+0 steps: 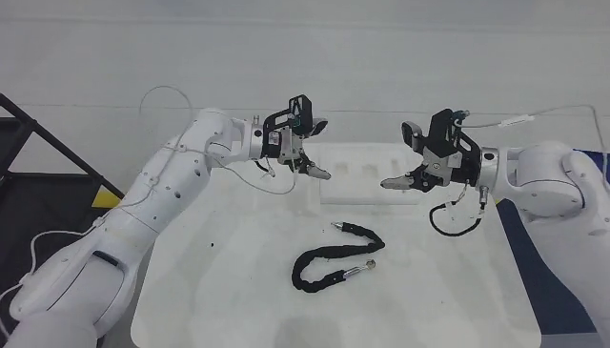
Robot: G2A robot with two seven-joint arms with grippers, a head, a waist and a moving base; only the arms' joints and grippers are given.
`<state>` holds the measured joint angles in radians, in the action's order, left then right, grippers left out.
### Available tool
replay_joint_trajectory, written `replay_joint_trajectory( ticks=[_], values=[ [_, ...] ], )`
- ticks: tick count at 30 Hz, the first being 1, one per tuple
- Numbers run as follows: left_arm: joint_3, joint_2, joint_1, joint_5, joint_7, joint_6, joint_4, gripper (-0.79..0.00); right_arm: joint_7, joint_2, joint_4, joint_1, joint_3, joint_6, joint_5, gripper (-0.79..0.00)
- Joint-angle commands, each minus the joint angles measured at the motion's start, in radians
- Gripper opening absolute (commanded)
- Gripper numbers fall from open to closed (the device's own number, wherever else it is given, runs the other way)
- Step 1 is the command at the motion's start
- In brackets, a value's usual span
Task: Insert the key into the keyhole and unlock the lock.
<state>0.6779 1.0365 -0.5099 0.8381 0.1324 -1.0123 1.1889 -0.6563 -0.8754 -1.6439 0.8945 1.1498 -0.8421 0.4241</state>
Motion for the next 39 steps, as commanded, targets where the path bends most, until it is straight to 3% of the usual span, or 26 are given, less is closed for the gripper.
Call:
replay_joint_trajectory(
  ticks=[1, 8, 14, 39],
  values=[
    [0.001, -0.017, 0.034, -0.085, 0.021, 0.0, 0.008, 0.0, 0.012, -0.006, 0.057, -0.052, -0.011, -0.027, -0.007, 0.0],
    [-0.031, -0.067, 0.14, -0.375, 0.198, 0.0, -0.003, 0.0, -0.055, -0.018, 0.174, -0.215, -0.049, -0.062, -0.063, 0.0],
    [-0.052, -0.09, 0.204, -0.528, 0.318, 0.0, -0.009, 0.0, -0.104, -0.024, 0.243, -0.285, -0.08, -0.074, -0.112, 0.0],
    [-0.052, -0.09, 0.203, -0.527, 0.318, 0.0, -0.009, 0.0, -0.114, -0.024, 0.252, -0.291, -0.086, -0.071, -0.115, 0.0]
  ],
)
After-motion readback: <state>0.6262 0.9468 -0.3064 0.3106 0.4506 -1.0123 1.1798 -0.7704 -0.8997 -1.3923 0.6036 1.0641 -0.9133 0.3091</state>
